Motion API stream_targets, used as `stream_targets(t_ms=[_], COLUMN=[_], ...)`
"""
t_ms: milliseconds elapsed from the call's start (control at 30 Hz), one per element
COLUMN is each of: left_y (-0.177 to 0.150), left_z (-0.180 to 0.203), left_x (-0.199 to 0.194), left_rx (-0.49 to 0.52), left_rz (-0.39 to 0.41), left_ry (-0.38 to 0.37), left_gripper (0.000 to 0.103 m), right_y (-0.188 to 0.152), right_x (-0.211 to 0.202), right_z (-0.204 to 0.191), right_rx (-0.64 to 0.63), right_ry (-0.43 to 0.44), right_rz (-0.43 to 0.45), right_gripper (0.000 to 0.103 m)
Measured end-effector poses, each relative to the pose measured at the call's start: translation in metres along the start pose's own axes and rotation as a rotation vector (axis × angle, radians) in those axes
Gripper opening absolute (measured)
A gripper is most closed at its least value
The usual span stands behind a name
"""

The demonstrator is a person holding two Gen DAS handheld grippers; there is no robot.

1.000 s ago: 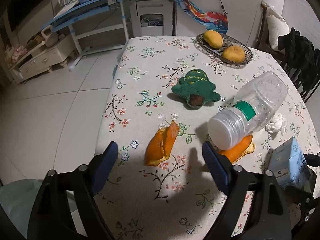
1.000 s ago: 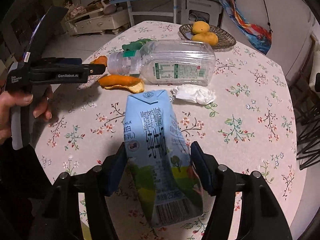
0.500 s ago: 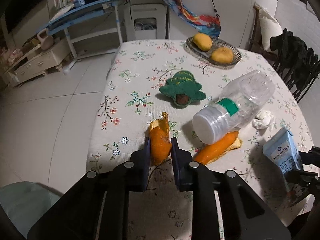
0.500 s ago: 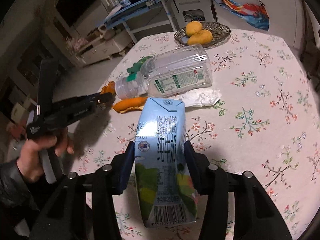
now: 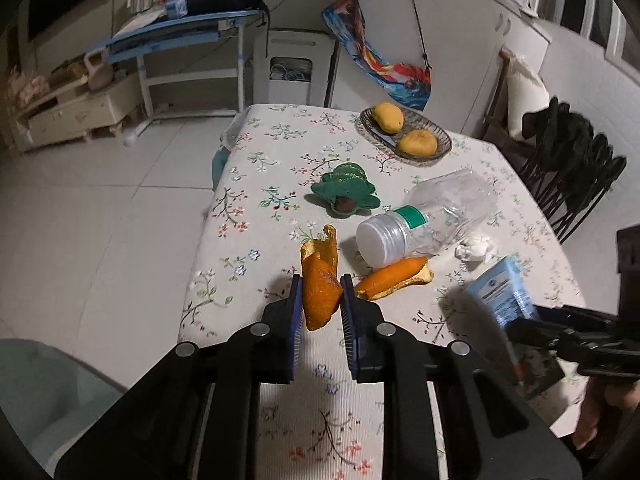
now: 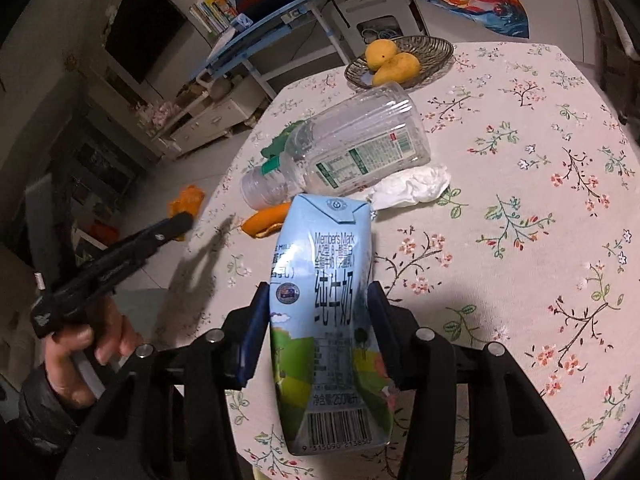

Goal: Collect trash
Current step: 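Lift the milk carton and orange peel and carry both toward the yellow basin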

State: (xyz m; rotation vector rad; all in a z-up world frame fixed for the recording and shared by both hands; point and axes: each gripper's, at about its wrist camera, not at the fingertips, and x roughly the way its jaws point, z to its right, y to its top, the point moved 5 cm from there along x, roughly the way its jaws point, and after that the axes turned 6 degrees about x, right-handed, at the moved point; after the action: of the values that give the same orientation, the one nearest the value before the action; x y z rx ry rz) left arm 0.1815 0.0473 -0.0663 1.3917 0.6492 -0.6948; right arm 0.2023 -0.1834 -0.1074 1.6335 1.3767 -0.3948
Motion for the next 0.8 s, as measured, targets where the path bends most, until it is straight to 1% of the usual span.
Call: stream_targets(t_ms=[67, 200, 333, 467, 500, 533, 800], left_y=[-0.002, -0.007, -0.009, -0.013, -0.014, -0.015, -0.02], left_z=[-0.003, -0.006, -0.003, 0.001, 0.003, 0.004, 0.022], left_x=[-0.001, 0.001, 0.0, -0.005, -0.008, -0.01, -0.043], left_rx=[-0.024, -0.041, -0.036, -0.035, -0.032, -0.03, 0.003], left_rz=[-0.005, -0.021, -0.02, -0.013, -0.006, 0.0, 0.091], left_ry=[-0.019, -0.024, -0.024, -0.023, -0.023, -0.023, -0.039], left_gripper=[0.018, 0.018, 0.018, 0.018, 0.018, 0.018, 0.018], right_y=[-0.001, -0.004, -0.009, -0.011, -0.01, -0.01, -0.004], right_x=[0.002, 0.007, 0.016, 0.016, 0.014, 0.011, -0.016], right_z=[-0.003, -0.007, -0.013, -0.015, -0.014, -0.014, -0.016], right_rx=[-0.025, -0.069, -0.13, -0.157, -0.147, -0.134, 0.013], right_ry=[-0.02, -0.061, -0.119, -0.14, -0.13, -0.111, 0.077], right_rz=[-0.003, -0.013, -0.036, -0.023, -0.014, -0.003, 0.1], right_gripper=[0.049, 0.05, 0.057, 0.054, 0.054, 0.049, 0.049])
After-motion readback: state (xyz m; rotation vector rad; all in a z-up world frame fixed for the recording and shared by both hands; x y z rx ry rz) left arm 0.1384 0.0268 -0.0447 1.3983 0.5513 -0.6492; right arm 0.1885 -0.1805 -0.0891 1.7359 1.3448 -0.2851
